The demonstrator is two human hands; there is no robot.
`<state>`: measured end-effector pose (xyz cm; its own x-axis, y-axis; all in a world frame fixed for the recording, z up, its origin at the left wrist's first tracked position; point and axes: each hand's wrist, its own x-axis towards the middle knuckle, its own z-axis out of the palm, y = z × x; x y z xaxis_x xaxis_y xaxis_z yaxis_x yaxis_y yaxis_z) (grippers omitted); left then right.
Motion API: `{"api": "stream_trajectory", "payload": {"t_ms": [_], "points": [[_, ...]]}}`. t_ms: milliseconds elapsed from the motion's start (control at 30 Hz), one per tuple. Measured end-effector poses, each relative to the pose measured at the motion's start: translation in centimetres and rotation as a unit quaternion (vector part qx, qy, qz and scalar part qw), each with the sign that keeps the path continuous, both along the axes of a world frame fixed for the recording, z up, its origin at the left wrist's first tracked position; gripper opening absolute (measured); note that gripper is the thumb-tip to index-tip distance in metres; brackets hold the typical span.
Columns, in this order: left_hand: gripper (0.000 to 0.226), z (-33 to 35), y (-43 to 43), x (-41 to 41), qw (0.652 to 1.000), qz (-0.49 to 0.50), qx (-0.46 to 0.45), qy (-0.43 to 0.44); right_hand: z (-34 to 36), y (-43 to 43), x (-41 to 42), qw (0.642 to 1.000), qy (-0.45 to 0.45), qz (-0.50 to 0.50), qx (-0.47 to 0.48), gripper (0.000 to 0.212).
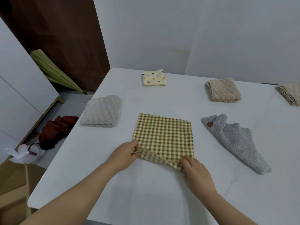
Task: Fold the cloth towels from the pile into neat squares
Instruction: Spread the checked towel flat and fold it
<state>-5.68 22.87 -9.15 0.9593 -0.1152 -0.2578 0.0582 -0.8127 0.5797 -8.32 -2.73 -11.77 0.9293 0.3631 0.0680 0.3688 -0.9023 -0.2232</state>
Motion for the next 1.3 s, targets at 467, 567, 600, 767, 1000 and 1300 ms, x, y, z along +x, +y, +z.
{"api": "stream_trajectory", "payload": {"t_ms": [467,567,600,767,1000,1300], "points": [[0.006,0.6,0.6,0.1,0.98,0.118,-0.16,-0.017,2.3,1.2,-0.3,0.912,0.135,-0.277,0.273,0.022],[0.015,0.3,0.9,0.1,0.989,0.087,-0.118,-0.007,2.6,1.3,-0.2,0.909,0.158,-0.263,0.282,0.014],[0.016,0.2,1.0,0.1,0.993,0.072,-0.094,-0.006,2.7,1.4,-0.3,0.909,0.166,-0.256,0.283,0.013],[0.019,-0.1,1.7,0.3,0.998,0.052,-0.015,-0.01,2.8,0.9,-0.4,0.918,0.19,-0.24,0.25,0.008],[0.018,0.6,1.5,1.8,0.988,0.096,-0.12,0.02,3.9,1.1,1.0,0.888,0.165,-0.274,0.33,0.01],[0.015,1.1,0.3,6.2,0.961,0.177,-0.211,0.019,4.4,0.4,5.3,0.814,0.187,-0.342,0.43,0.013]]}}
